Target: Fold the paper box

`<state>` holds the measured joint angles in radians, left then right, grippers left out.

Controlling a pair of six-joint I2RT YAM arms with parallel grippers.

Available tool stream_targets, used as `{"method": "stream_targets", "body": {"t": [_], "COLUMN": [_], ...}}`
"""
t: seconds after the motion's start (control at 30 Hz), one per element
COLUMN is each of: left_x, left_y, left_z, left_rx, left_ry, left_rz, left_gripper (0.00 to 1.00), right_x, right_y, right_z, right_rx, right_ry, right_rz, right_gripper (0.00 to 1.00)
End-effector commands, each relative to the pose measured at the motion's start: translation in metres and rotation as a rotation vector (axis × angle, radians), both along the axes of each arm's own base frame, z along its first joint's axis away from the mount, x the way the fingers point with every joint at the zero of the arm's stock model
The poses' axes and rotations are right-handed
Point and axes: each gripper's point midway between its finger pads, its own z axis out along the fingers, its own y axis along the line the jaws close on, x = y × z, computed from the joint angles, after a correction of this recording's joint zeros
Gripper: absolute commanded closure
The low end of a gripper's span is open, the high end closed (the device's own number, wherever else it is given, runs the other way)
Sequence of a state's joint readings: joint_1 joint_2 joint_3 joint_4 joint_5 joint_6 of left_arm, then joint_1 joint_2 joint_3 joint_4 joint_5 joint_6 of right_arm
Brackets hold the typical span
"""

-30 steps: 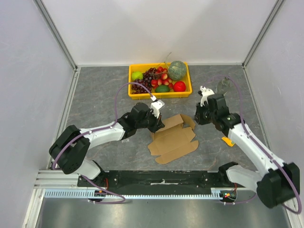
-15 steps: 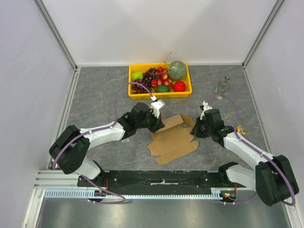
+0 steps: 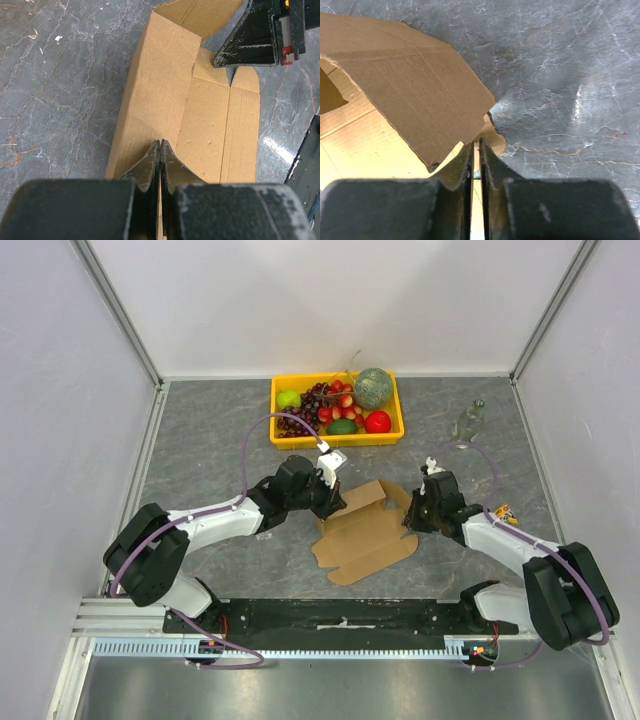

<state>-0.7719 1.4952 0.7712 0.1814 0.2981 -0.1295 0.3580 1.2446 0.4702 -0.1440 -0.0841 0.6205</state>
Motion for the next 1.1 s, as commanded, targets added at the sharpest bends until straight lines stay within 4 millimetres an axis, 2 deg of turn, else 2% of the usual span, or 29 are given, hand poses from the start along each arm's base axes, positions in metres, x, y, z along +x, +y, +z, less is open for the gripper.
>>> {"method": "stream_targets", "body": {"t": [0.0,0.17,0.2,0.23,0.3,0.4,0.8,0.87,1.07], "left_x": [-0.008,-0.008,-0.008,-0.008,-0.008,-0.008,-0.005,-0.003,0.003], "left_y": [0.005,0.005,0.005,0.005,0.005,0.004,0.005,0.006,0.006], "left_z": [-0.004,-0.003,-0.002,-0.003,-0.003,-0.004,-0.003,-0.001,0.009], "left_rx": [0.024,0.024,0.022,0.023,0.022,0.023,0.029,0.027,0.021], "left_ry": [0.036,0.031,0.031,0.032,0.032,0.036,0.025,0.020,-0.010], "left_rz": [-0.003,-0.001,-0.002,-0.002,-0.003,-0.005,0.007,0.012,0.038], "left_gripper": [0.98,0.98,0.98,0.98,0.98,0.98,0.98,0.97,0.92], "right_x": [0.019,0.032,0.033,0.034,0.040,0.042,0.054,0.056,0.060], "right_y": [-0.007,-0.016,-0.016,-0.015,-0.014,-0.005,0.000,-0.001,0.004], "right_z": [0.031,0.097,0.106,0.113,0.124,0.120,0.092,0.087,0.084], "right_rx": [-0.045,-0.124,-0.132,-0.148,-0.175,-0.177,-0.241,-0.250,-0.236], "right_ry": [-0.110,-0.275,-0.291,-0.306,-0.317,-0.294,-0.210,-0.200,-0.210], "right_rz": [-0.010,0.074,0.083,0.118,0.162,0.237,0.351,0.350,0.361], "right_gripper": [0.79,0.61,0.59,0.52,0.49,0.48,0.53,0.58,0.83]}}
